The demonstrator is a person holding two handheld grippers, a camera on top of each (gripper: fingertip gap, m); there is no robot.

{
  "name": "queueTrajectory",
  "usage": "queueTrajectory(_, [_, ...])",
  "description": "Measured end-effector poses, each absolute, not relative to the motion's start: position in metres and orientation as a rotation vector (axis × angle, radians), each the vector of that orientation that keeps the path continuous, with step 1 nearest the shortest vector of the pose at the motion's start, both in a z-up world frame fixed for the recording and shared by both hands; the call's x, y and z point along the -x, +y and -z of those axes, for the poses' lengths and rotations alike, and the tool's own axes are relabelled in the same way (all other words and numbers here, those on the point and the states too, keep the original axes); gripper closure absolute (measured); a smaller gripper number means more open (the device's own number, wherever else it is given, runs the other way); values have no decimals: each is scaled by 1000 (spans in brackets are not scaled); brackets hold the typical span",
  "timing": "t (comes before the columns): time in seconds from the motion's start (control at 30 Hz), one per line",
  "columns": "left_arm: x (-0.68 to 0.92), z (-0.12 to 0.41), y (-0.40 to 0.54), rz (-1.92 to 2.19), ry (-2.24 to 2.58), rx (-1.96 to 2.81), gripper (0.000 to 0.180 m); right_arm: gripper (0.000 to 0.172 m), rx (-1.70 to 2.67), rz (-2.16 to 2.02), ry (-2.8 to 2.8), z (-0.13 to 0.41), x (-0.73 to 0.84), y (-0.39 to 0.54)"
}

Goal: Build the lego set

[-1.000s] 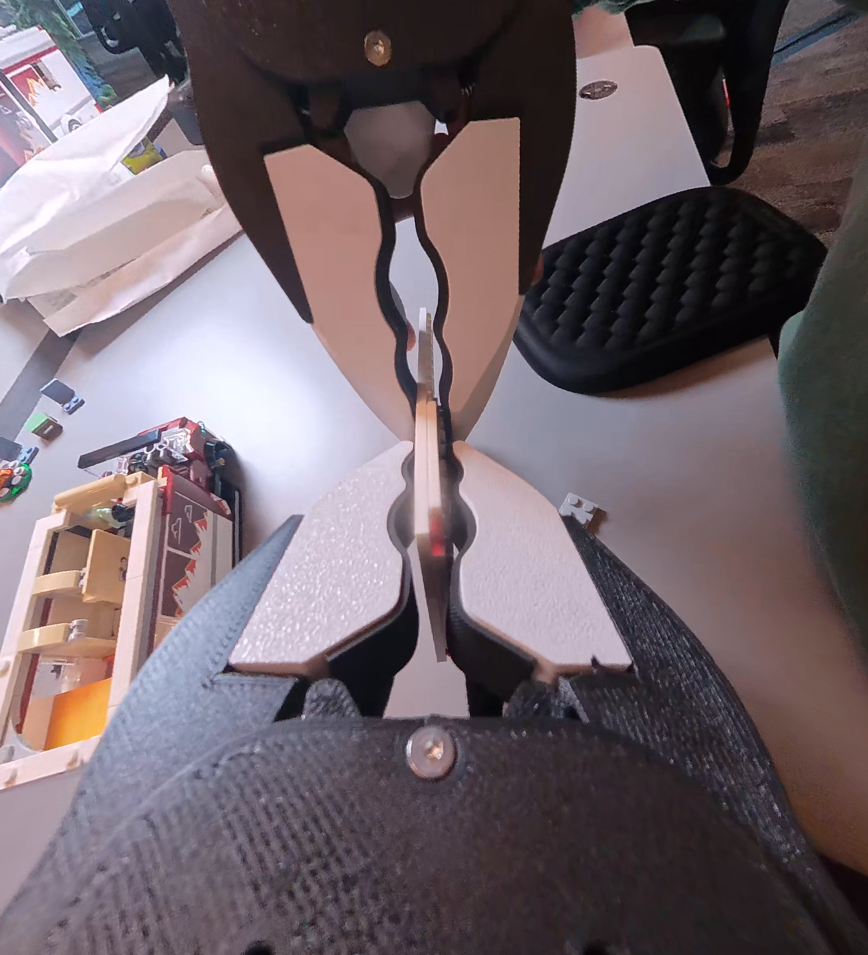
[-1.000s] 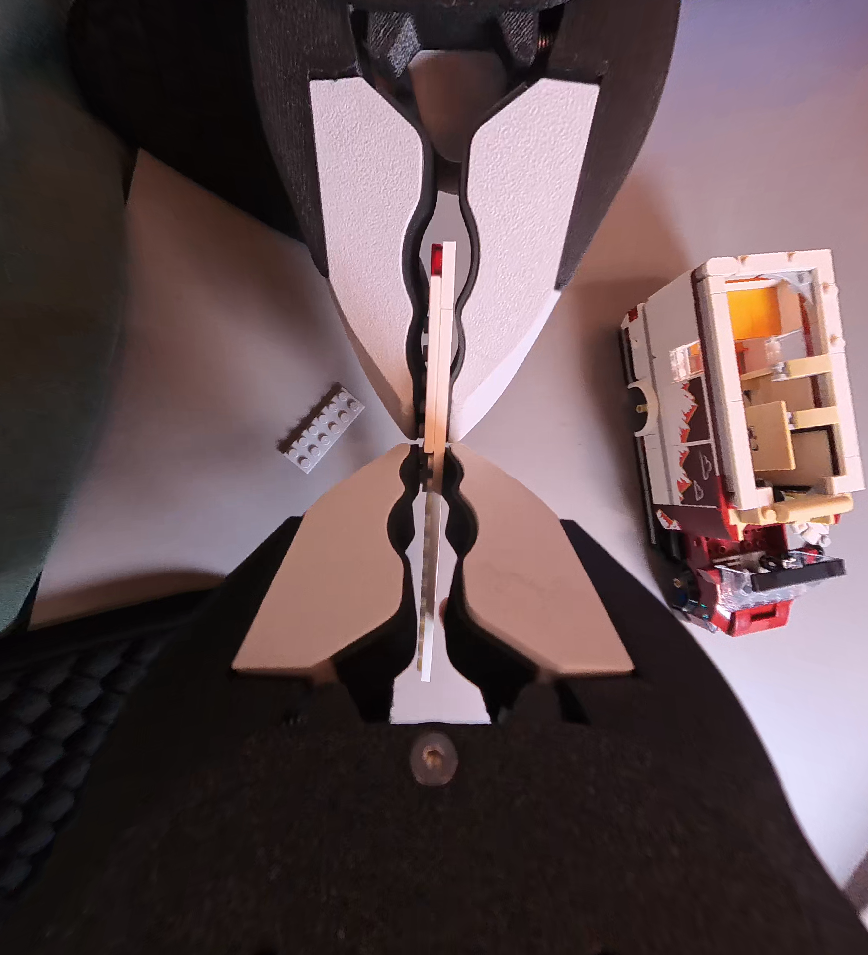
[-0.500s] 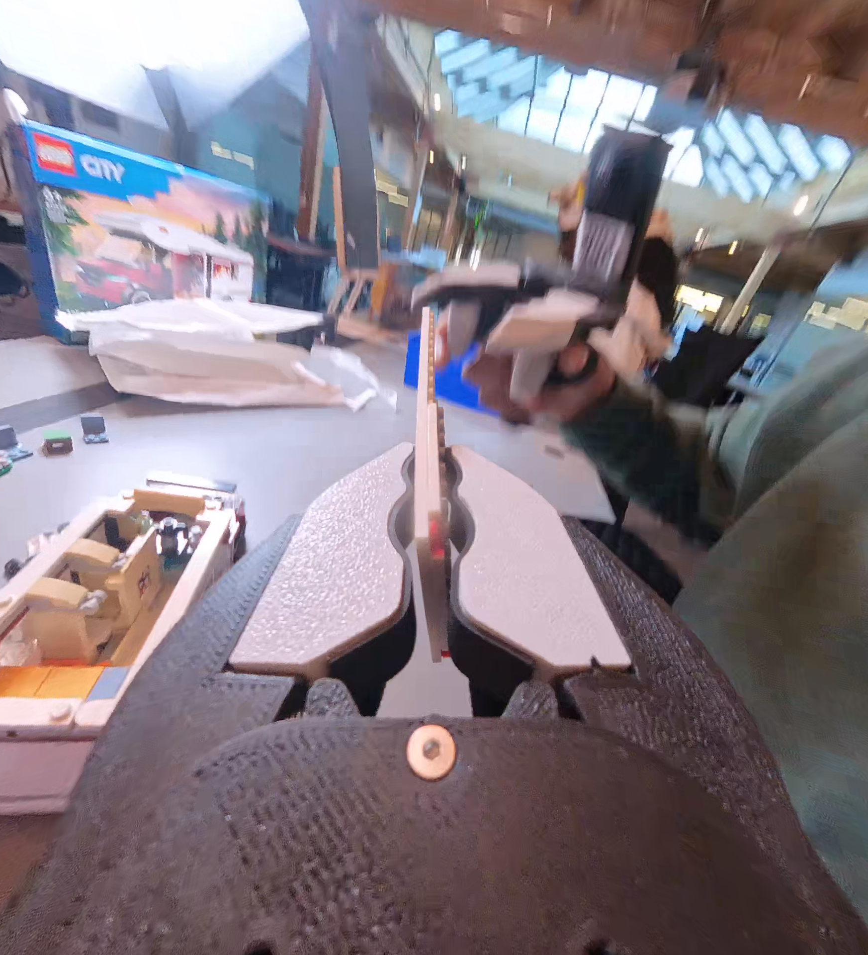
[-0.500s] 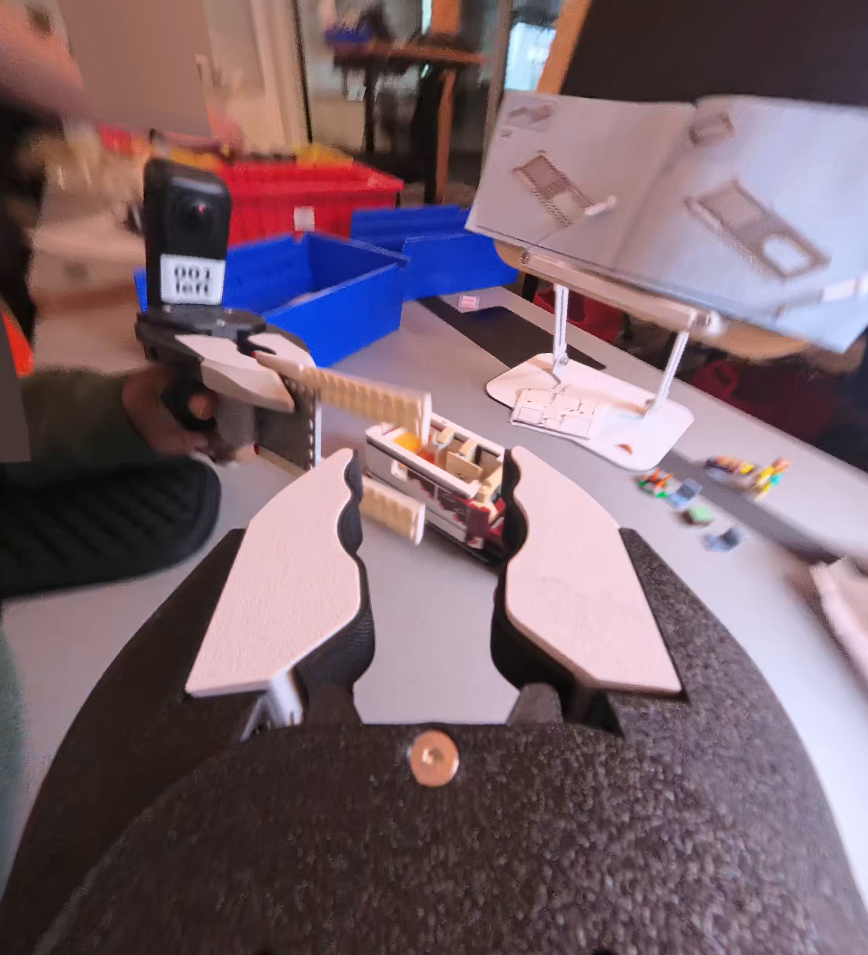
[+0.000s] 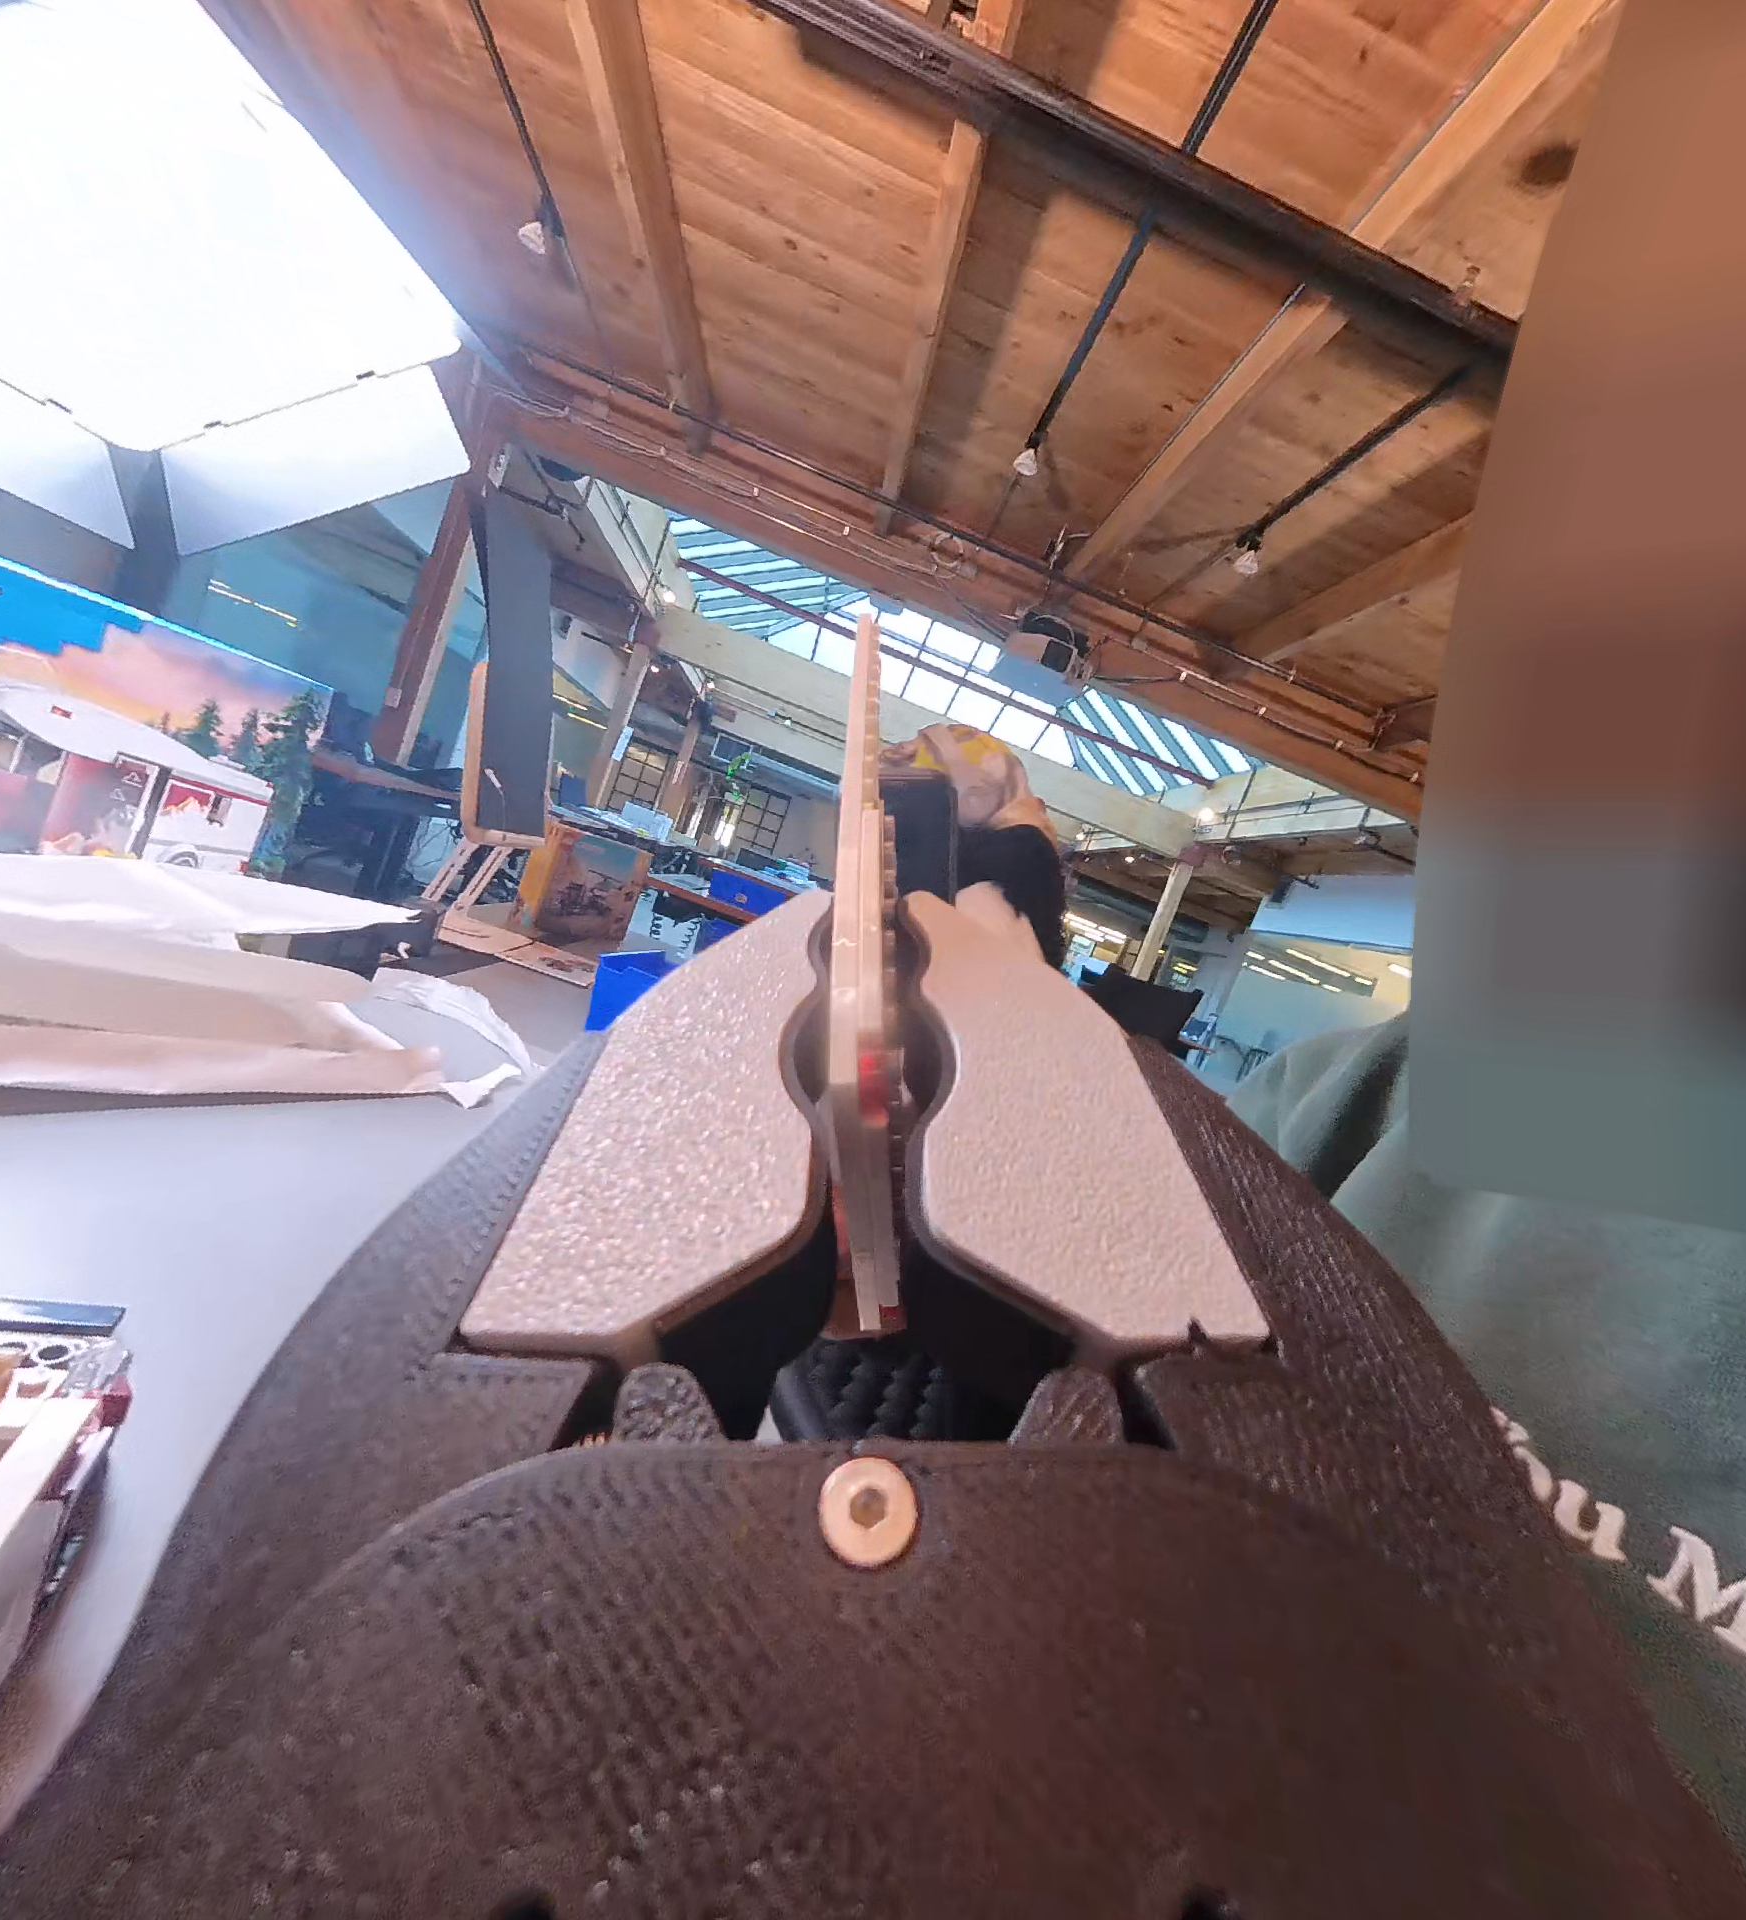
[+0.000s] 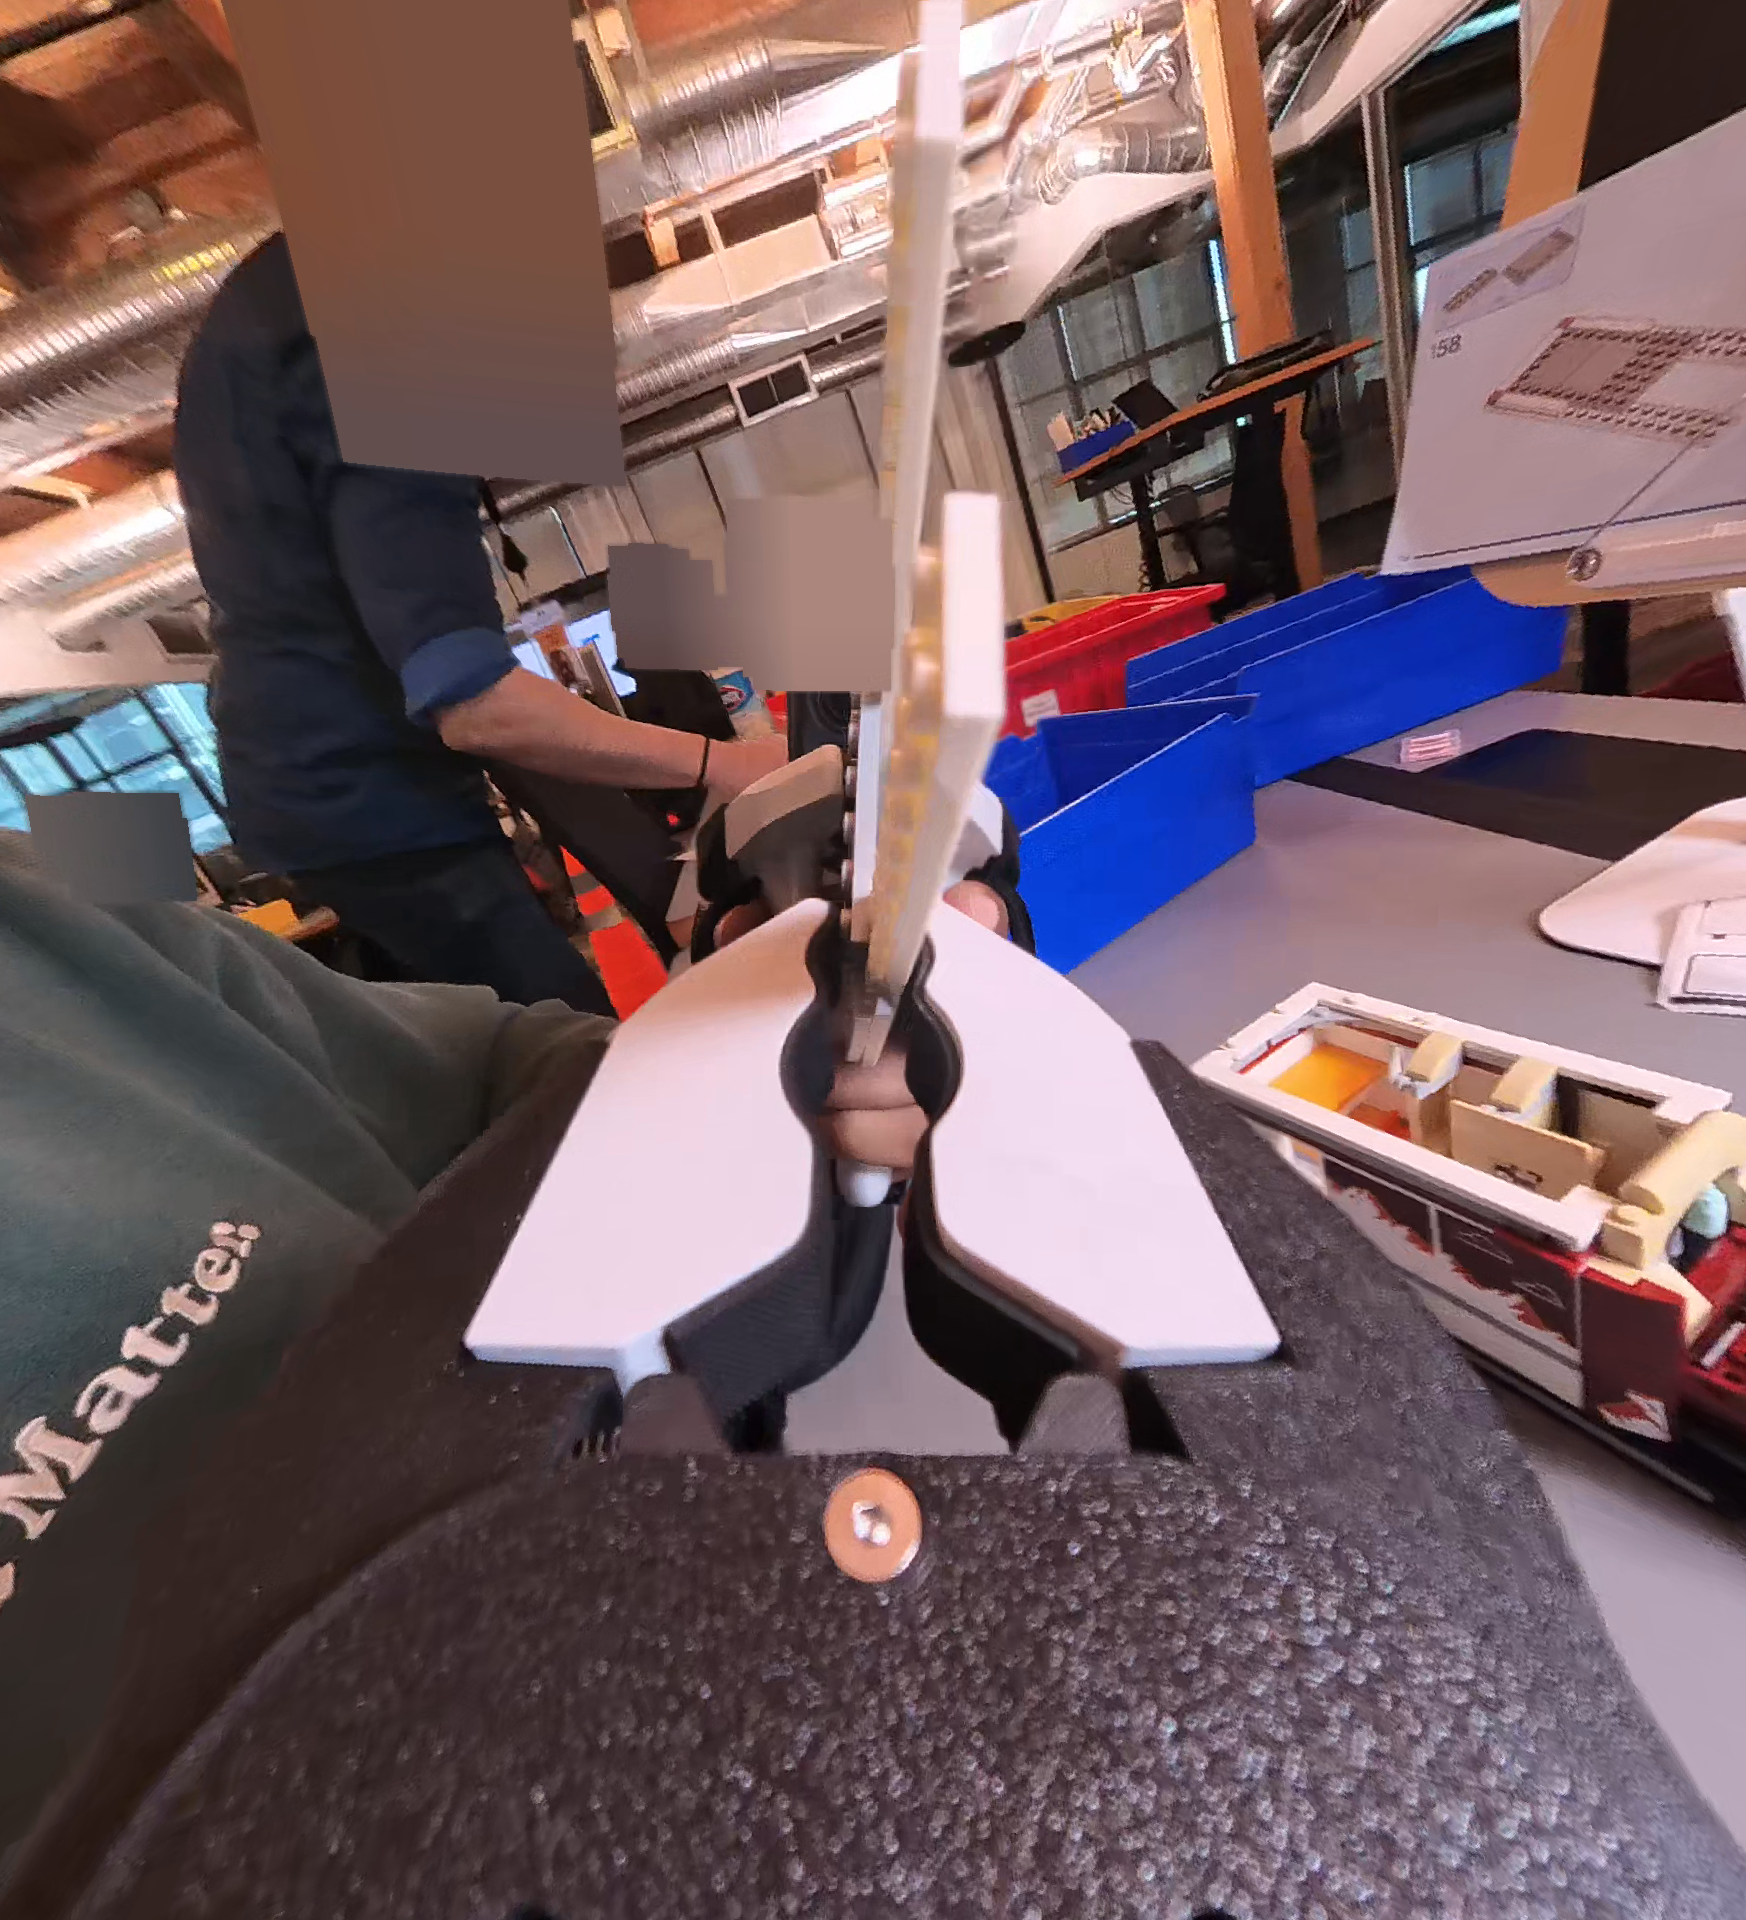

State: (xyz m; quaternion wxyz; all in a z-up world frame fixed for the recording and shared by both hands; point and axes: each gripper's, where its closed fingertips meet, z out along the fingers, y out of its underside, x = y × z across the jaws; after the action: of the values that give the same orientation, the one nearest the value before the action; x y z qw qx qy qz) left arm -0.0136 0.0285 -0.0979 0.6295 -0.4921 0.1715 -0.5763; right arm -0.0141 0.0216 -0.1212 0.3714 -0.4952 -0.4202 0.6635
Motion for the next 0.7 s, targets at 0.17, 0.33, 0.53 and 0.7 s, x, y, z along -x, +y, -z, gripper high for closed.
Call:
queueTrajectory(0.17, [15,100,29,1347,395,1117,171,164,1272,-1719,-1078,124,15,21])
queueTrajectory(0.33, [15,102,25,1360,428,1097,172,163,1257,-1672,-1122,126,15,18])
queueTrajectory(0.53, [21,104,12,1401,505,981,172,161,1129,-1344,-1228,125,19,10])
queueTrajectory(0.7, [20,104,6,1399,550,935,172,160,1055,-1313,-1233,119,13,7])
